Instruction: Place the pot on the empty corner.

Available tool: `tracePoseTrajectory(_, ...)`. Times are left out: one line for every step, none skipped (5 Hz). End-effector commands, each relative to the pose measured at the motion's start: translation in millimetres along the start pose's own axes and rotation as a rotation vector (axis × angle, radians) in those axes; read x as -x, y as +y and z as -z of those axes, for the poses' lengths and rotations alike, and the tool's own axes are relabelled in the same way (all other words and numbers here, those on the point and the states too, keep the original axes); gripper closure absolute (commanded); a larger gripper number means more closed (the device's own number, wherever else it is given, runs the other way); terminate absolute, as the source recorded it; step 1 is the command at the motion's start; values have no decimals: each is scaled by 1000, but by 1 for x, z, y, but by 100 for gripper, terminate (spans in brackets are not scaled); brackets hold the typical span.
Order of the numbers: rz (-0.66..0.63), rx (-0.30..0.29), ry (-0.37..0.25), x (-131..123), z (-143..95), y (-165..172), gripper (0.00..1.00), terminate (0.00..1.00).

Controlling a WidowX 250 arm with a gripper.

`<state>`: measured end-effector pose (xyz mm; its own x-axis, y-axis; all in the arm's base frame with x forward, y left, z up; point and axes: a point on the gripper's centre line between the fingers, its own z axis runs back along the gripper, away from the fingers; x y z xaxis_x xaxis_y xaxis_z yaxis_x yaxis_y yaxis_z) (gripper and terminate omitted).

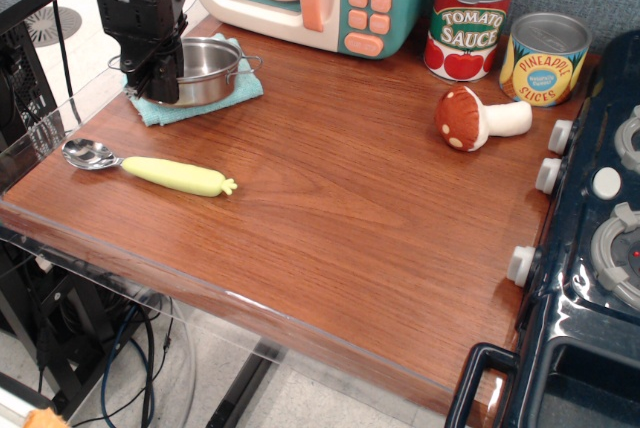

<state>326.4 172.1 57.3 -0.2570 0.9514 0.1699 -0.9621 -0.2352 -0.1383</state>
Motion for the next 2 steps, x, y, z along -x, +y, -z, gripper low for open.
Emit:
tracePoseTrajectory(156,144,45,30,-59,32,100,0)
tracePoseTrajectory(247,178,73,52,-66,53,100,0)
